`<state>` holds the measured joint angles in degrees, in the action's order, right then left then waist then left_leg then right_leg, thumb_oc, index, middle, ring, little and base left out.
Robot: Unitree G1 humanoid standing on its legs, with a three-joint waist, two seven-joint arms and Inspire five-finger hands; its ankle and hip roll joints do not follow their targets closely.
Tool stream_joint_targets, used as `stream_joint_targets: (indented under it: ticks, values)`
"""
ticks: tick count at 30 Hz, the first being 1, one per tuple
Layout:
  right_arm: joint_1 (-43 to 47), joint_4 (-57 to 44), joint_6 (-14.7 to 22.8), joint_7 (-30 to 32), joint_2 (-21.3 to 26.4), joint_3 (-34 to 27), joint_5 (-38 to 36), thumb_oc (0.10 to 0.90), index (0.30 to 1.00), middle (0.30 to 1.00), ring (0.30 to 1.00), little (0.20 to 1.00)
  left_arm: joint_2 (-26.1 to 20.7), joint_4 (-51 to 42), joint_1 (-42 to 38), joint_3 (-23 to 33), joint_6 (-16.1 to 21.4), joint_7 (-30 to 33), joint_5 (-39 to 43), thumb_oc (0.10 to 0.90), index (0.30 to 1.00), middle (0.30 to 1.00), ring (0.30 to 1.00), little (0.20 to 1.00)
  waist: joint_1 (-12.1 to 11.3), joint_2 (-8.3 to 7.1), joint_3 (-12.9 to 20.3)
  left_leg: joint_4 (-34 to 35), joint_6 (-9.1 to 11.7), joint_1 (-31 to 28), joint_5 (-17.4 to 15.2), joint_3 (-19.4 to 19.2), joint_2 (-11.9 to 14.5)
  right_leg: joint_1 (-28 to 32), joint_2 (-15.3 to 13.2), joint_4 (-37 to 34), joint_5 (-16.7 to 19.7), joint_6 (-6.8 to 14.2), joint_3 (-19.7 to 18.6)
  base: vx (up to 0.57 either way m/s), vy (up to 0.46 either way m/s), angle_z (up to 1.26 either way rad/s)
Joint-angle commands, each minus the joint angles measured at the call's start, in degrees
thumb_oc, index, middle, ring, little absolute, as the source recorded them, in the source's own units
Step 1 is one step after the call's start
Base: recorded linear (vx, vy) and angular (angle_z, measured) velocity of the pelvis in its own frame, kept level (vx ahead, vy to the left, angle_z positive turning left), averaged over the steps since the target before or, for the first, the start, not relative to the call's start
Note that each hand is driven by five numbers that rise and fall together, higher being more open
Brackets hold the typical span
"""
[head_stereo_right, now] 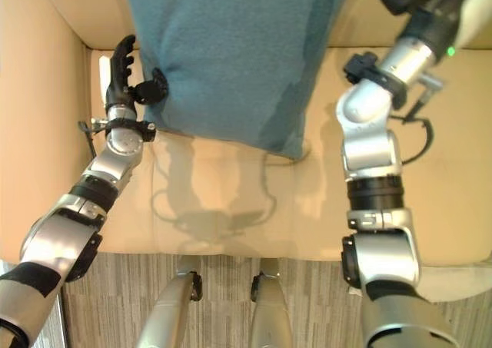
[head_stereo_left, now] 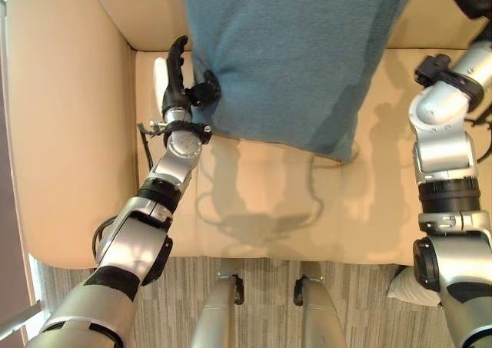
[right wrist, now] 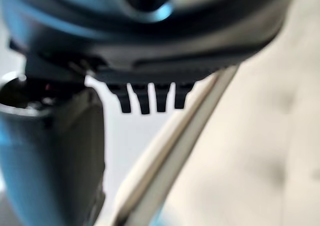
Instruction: Pick up all the scattered cushions and arrange them neatly on the sofa.
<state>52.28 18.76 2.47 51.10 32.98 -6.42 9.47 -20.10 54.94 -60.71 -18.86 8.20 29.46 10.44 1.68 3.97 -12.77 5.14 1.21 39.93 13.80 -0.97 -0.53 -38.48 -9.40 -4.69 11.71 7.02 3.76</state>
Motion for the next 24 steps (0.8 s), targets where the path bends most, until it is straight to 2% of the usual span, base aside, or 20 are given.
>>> stream_joint_targets:
  ticks: [1,5,9,12,18,21,22,23,24]
  values:
    - [-3.6,-4.1,8.3,-0.6,0.9,-0.3,-5.7,0.800,0.900,0.900,0.900,0.900,-1.0,4.1,1.4,0.6,-1.0,0.9,-3.5,0.800,0.900,0.900,0.900,0.900,0.7,1.78,4.0,-0.1,2.7,-3.3,-7.3,1.7,-0.9,2.2,2.3,1.6,-2.1,-0.2,0.2,0.02,-0.012,-0.06]
    - [-5.3,1.0,11.6,-7.8,-0.9,3.6,-14.9,0.800,0.900,0.900,0.900,0.900,-1.2,3.1,2.3,-0.2,-0.9,-0.5,-2.8,0.800,0.900,0.900,0.900,0.900,0.8,1.58,3.8,-0.1,2.7,-4.1,-7.8,1.7,-0.5,2.7,2.4,1.6,-2.5,-0.2,0.1,0.02,-0.008,-0.09]
    - [-3.2,8.4,16.1,-16.7,-2.6,8.8,-26.4,0.800,0.900,0.900,0.900,0.900,-1.0,2.9,2.1,-1.5,-0.8,-2.2,-2.0,0.800,0.900,0.900,0.900,0.900,0.6,1.50,3.2,-0.1,2.8,-4.3,-7.2,1.6,-0.3,2.7,2.5,1.8,-2.2,-0.5,0.0,0.01,-0.003,-0.02]
    - [-1.7,10.6,17.0,-19.4,-3.5,11.6,-29.9,0.800,0.900,0.900,0.900,0.900,-1.0,3.1,2.0,-2.0,-0.8,-2.9,-1.5,0.800,0.900,0.900,0.900,0.900,0.5,1.54,2.9,-0.1,2.9,-4.4,-7.0,1.4,-0.1,2.7,2.6,1.8,-2.2,-0.6,0.1,0.00,0.000,0.00]
    - [-1.9,10.9,19.5,-33.2,-6.7,17.2,-44.3,0.800,0.900,0.900,0.900,0.900,-0.8,3.4,1.2,-3.4,-1.2,-4.2,-1.6,0.800,0.900,0.900,0.900,0.900,0.3,1.12,2.0,-0.1,3.3,-4.9,-6.9,1.3,0.5,3.2,3.1,1.9,-2.5,-0.8,0.3,-0.01,-0.013,0.03]
    - [-1.4,14.8,18.0,-37.2,-7.4,20.0,-47.8,0.800,0.900,0.900,0.900,0.900,-0.5,3.7,1.3,-4.3,-1.1,-5.6,-1.6,0.800,0.900,0.900,0.900,0.900,0.0,0.80,1.9,-0.1,3.4,-5.3,-6.7,1.3,0.8,3.3,3.2,2.1,-2.5,-0.9,0.3,0.00,0.000,0.00]
    - [-0.6,15.7,17.5,-37.0,-7.1,21.0,-47.2,0.400,0.300,0.300,0.300,0.300,-0.8,3.4,1.2,-4.6,-0.8,-6.0,-1.2,0.800,0.900,0.900,0.900,0.900,-0.1,0.71,1.9,-0.1,3.4,-5.3,-6.7,1.3,0.8,3.3,3.2,2.2,-2.5,-0.9,0.4,0.00,0.000,0.00]
    - [-0.5,15.7,17.5,-37.1,-7.1,21.1,-47.2,0.400,0.300,0.300,0.300,0.300,-0.8,3.4,1.2,-4.5,-0.8,-6.0,-1.2,0.800,0.900,0.900,0.900,0.900,0.0,0.72,1.8,-0.1,3.4,-5.3,-6.7,1.3,0.8,3.3,3.2,2.2,-2.5,-0.9,0.4,0.00,0.000,0.00]
    - [1.2,17.5,16.9,-35.5,-7.1,22.1,-45.1,0.400,0.300,0.300,0.300,0.300,-1.5,3.3,1.0,-5.6,-0.9,-6.1,-2.3,0.560,0.540,0.540,0.540,0.540,-0.3,0.57,1.9,-0.1,3.5,-5.6,-6.7,1.1,1.0,3.5,3.2,2.1,-2.5,-0.9,0.5,0.00,0.000,0.00]
